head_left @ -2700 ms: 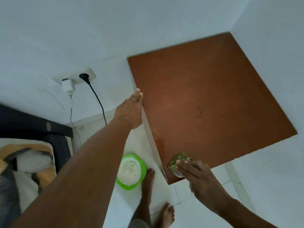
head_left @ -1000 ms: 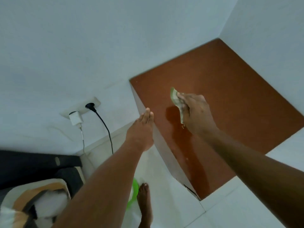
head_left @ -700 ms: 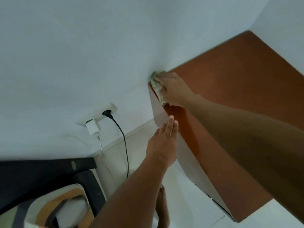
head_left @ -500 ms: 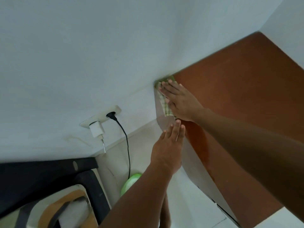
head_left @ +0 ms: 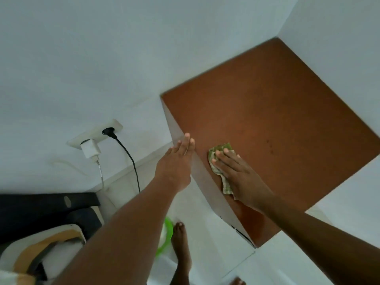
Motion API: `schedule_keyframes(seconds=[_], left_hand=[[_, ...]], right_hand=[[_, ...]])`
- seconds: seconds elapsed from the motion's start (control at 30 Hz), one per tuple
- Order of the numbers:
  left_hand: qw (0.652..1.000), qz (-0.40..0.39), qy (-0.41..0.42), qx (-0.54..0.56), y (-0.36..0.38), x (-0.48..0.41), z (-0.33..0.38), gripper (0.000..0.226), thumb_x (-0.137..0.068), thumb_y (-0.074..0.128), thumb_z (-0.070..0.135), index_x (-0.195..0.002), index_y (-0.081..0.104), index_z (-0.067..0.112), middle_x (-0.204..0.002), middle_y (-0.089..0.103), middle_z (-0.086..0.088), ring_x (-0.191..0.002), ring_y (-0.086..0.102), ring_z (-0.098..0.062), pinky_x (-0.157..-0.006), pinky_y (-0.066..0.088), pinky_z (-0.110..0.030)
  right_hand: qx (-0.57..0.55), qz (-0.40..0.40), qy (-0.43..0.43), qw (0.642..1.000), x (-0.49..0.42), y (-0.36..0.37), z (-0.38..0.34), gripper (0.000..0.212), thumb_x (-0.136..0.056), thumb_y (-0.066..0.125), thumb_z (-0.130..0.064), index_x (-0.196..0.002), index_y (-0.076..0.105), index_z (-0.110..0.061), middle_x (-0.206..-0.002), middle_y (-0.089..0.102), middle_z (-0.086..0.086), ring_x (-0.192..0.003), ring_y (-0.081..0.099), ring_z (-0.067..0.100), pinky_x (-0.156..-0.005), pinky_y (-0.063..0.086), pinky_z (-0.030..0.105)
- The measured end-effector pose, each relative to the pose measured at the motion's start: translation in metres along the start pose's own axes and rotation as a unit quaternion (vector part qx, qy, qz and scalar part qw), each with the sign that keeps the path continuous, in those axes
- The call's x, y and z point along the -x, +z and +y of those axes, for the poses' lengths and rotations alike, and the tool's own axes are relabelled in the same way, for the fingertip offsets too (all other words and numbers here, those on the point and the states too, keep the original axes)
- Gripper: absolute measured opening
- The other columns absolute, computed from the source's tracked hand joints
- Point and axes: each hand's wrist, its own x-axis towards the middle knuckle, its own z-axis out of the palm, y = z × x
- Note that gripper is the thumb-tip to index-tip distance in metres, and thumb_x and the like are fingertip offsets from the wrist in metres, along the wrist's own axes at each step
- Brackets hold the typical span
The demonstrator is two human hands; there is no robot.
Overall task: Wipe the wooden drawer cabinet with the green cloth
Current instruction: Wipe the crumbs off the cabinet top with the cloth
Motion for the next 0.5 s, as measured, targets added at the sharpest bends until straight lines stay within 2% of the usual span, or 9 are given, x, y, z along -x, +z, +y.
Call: schedule_keyframes(seconds=[0.1,0.17,0.23,0.27,0.33,0.37,0.4,0.43,0.5], left_hand=[[0.999,-0.014,-0.025,-0.027,-0.007,0.0,0.011,0.088,-0.096,0.047,0.007,-0.163,-0.01,0.012,-0.171,-0.02,-0.004,-0.159,-0.001,-0.022,-0.128,0.009,-0.035],[0.997,-0.024,-0.049,-0.057,-0.012,-0.001,0.02,0.086,-0.095,0.044,0.007,-0.163,-0.009,0.009,-0.171,-0.019,-0.006,-0.159,-0.004,-0.024,-0.129,0.006,-0.038],[0.994,-0.036,-0.07,-0.081,-0.014,-0.003,0.028,0.083,-0.097,0.041,0.011,-0.162,-0.009,0.008,-0.171,-0.018,-0.008,-0.159,-0.009,-0.026,-0.129,0.004,-0.041],[0.992,-0.042,-0.08,-0.086,-0.015,-0.004,0.032,0.081,-0.098,0.04,0.014,-0.162,-0.009,0.007,-0.171,-0.018,-0.009,-0.158,-0.011,-0.027,-0.129,0.002,-0.042],[0.991,-0.042,-0.09,-0.091,-0.014,-0.005,0.042,0.078,-0.1,0.037,0.021,-0.162,-0.008,0.007,-0.171,-0.017,-0.01,-0.158,-0.014,-0.028,-0.129,0.001,-0.044],[0.992,-0.034,-0.084,-0.093,-0.012,-0.004,0.049,0.076,-0.102,0.035,0.024,-0.163,-0.007,0.007,-0.171,-0.016,-0.01,-0.157,-0.015,-0.029,-0.129,0.0,-0.045],[0.993,-0.023,-0.07,-0.09,-0.009,-0.003,0.057,0.074,-0.104,0.033,0.028,-0.163,-0.007,0.008,-0.171,-0.015,-0.011,-0.157,-0.015,-0.029,-0.129,0.001,-0.045],[0.995,-0.009,-0.052,-0.082,-0.005,-0.003,0.066,0.073,-0.105,0.031,0.031,-0.163,-0.006,0.009,-0.171,-0.014,-0.011,-0.157,-0.015,-0.029,-0.129,0.001,-0.046],[0.998,0.014,-0.021,-0.055,0.003,-0.005,0.086,0.071,-0.106,0.029,0.036,-0.163,-0.005,0.01,-0.172,-0.012,-0.01,-0.158,-0.014,-0.028,-0.129,-0.001,-0.045]], right_hand=[[-0.035,0.017,0.062,0.997,0.07,0.012,-0.007,0.092,-0.083,0.074,-0.004,-0.157,0.022,-0.027,-0.167,0.021,-0.002,-0.156,0.011,0.018,-0.124,0.026,0.047],[-0.038,0.061,0.08,0.994,0.115,0.02,-0.01,0.094,-0.075,0.084,-0.007,-0.153,0.033,-0.021,-0.163,0.03,0.001,-0.154,0.023,0.021,-0.12,0.028,0.044],[-0.022,0.087,0.093,0.992,0.157,0.027,-0.006,0.093,-0.061,0.09,0.002,-0.145,0.051,-0.012,-0.156,0.043,0.004,-0.145,0.04,0.025,-0.116,0.034,0.042],[-0.004,0.099,0.108,0.989,0.178,0.03,-0.001,0.092,-0.055,0.092,0.007,-0.139,0.059,-0.008,-0.15,0.05,0.006,-0.136,0.05,0.029,-0.11,0.044,0.042],[0.011,0.122,0.176,0.977,0.212,0.024,0.01,0.089,-0.048,0.092,0.013,-0.131,0.065,-0.007,-0.135,0.064,0.009,-0.105,0.056,0.028,-0.079,0.06,0.036],[-0.01,0.137,0.222,0.965,0.224,0.02,0.018,0.087,-0.051,0.09,0.015,-0.129,0.064,-0.01,-0.126,0.068,0.009,-0.094,0.052,0.024,-0.066,0.058,0.033],[-0.035,0.161,0.255,0.953,0.23,0.014,0.024,0.079,-0.058,0.087,0.016,-0.128,0.063,-0.012,-0.116,0.07,0.009,-0.088,0.05,0.022,-0.059,0.055,0.032],[-0.058,0.196,0.271,0.941,0.23,0.006,0.029,0.066,-0.071,0.08,0.015,-0.128,0.064,-0.015,-0.111,0.07,0.01,-0.086,0.05,0.023,-0.059,0.052,0.034],[-0.086,0.262,0.279,0.92,0.209,-0.019,0.035,0.041,-0.092,0.062,0.002,-0.128,0.064,-0.017,-0.115,0.069,0.011,-0.091,0.055,0.025,-0.07,0.054,0.039]])
